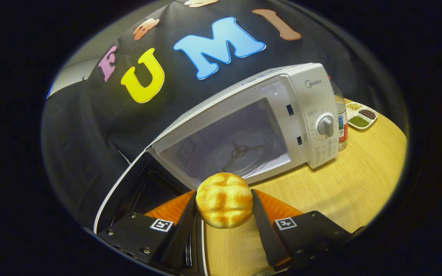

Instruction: Open the microwave, put the food inside, and close the microwave door.

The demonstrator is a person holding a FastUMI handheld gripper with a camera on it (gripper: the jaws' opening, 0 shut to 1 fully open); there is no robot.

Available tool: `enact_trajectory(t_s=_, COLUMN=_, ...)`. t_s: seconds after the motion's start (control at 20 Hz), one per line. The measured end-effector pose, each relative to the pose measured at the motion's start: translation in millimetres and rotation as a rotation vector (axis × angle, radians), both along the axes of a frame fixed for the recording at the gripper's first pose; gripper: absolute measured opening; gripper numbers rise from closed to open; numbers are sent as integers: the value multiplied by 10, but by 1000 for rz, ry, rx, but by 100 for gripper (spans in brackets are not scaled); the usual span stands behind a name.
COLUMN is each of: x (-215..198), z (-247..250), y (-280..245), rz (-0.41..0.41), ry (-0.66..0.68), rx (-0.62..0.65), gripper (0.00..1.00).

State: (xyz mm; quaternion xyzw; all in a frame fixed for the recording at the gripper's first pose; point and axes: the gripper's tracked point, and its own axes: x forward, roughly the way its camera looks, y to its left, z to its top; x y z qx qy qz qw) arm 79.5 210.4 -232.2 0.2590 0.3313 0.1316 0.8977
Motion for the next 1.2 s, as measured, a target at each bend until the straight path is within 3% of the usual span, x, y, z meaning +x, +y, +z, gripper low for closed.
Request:
enact_trajectory(t_s=0.4, x=497, z=-162, y=129, rz=-54, ry=-71, rx=51, gripper=81)
enact_trajectory(t_s=1.2, x=1116, z=-692, y=264, rz=-145, ry=-30, rx=112, gripper=81)
